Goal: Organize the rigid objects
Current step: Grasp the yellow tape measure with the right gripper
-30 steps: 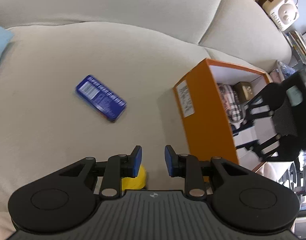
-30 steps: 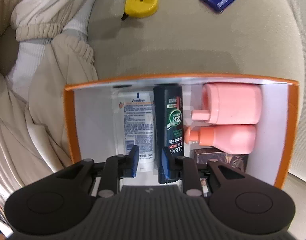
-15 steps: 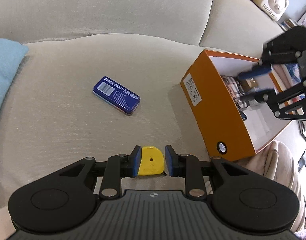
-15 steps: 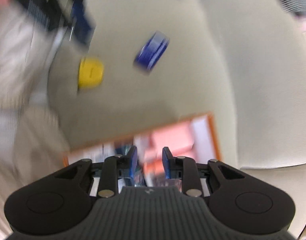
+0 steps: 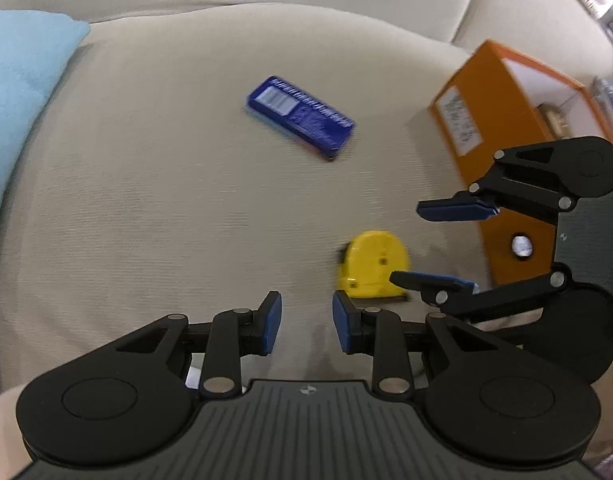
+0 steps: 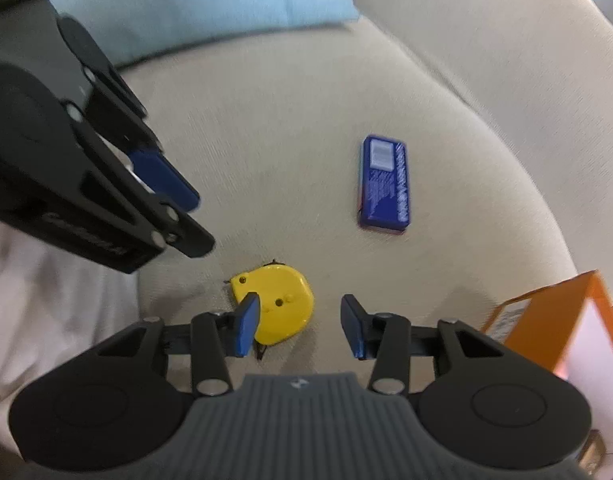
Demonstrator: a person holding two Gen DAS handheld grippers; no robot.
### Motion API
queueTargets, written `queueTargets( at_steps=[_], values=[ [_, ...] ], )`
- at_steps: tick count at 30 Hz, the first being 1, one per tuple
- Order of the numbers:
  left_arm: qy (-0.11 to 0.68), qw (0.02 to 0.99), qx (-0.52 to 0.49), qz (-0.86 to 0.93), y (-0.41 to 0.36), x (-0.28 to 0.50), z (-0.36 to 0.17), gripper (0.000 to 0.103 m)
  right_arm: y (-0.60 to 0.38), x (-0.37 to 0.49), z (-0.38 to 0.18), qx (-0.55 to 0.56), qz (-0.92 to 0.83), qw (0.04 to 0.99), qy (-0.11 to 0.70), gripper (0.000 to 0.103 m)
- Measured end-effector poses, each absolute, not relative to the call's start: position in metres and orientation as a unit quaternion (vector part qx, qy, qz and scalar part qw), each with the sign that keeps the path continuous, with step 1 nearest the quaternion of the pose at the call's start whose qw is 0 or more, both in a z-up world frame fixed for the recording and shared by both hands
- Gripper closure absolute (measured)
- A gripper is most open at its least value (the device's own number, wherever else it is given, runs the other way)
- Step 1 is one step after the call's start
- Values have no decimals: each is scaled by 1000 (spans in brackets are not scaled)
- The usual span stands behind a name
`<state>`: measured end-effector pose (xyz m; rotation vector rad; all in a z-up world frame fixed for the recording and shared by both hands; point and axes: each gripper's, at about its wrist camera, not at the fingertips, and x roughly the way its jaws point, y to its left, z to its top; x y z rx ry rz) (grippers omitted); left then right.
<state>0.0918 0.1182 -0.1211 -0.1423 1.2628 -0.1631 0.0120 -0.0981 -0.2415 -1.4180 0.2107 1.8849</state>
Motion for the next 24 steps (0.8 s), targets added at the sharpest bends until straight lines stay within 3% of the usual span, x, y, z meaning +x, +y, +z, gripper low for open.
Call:
queueTargets(
  at_steps=[3, 4, 9, 12, 15, 24],
  values=[
    [592, 798, -88, -76, 126, 95, -128, 68, -92, 4, -255, -558, 736, 374, 85, 39],
    [593, 796, -95, -77, 128, 96, -130, 68, -91, 2, -258, -560, 738, 367, 83, 39],
    [600, 789, -105, -77, 128, 99, -137, 68, -88, -9, -269, -587, 730, 345, 54, 37],
    [601, 786, -120, -82, 132, 100, -139, 68, -82, -8, -273, -587, 734, 336, 70, 39],
    [600, 784, -137, -82, 135, 100, -140, 68, -79, -8, -275, -586, 737, 325, 90, 46],
    [601, 784, -134, -83, 133, 101, -141, 68, -80, -7, -278, -585, 736, 325, 99, 47]
  ],
)
